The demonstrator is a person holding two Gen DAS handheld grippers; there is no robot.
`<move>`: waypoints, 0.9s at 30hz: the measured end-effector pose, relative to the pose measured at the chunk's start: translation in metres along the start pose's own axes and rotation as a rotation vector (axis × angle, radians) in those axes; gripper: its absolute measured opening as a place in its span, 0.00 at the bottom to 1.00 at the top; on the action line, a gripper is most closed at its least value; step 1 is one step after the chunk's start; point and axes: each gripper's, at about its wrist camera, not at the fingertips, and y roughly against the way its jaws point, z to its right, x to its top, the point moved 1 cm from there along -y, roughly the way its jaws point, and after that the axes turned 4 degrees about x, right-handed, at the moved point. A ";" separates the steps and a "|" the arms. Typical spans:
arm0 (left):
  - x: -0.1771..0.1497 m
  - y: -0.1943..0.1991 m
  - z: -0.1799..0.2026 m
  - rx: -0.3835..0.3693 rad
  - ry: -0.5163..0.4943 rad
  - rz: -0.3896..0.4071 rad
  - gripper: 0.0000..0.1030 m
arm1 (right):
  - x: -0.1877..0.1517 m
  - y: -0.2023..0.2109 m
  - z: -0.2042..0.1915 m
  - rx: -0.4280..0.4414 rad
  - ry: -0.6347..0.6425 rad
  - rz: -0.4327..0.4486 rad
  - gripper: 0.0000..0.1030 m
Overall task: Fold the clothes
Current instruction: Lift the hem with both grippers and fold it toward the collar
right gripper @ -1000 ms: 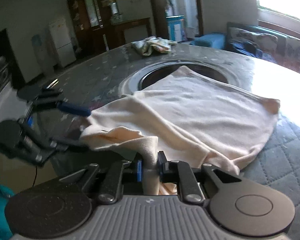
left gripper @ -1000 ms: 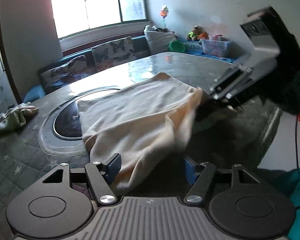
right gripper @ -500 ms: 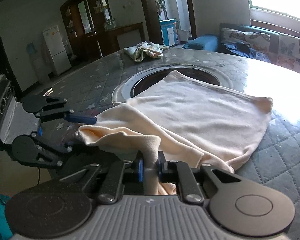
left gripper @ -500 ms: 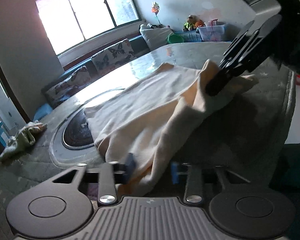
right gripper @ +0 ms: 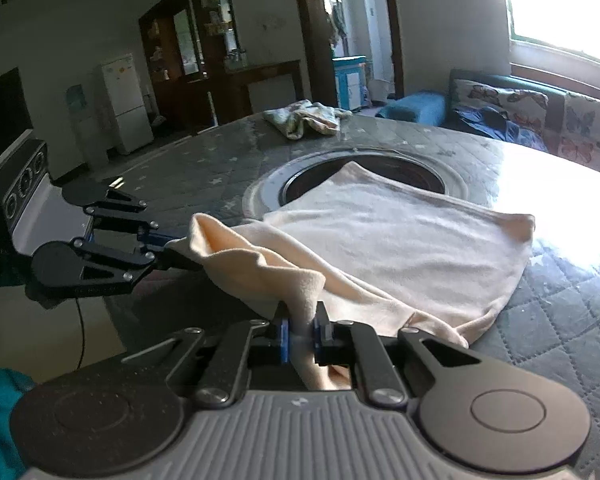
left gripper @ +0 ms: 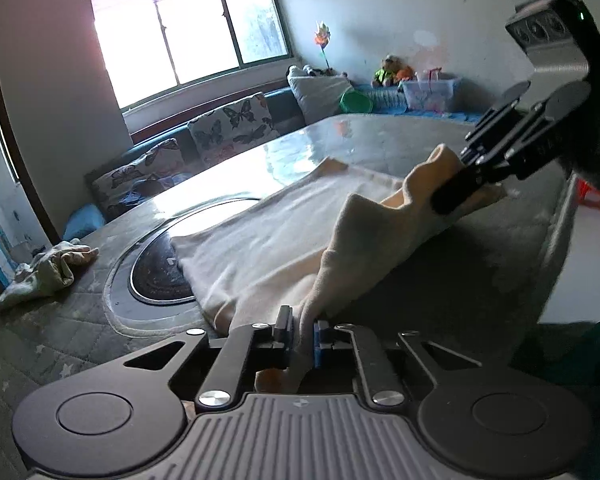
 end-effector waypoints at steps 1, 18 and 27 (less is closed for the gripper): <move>0.001 0.006 0.001 -0.010 0.013 0.002 0.10 | -0.001 0.007 -0.004 0.011 0.009 -0.001 0.09; 0.007 0.082 0.025 -0.053 0.156 0.038 0.10 | -0.010 0.079 -0.055 0.133 0.037 -0.050 0.09; 0.037 0.028 -0.010 -0.013 0.166 0.062 0.10 | 0.037 0.056 -0.010 0.054 0.047 0.016 0.09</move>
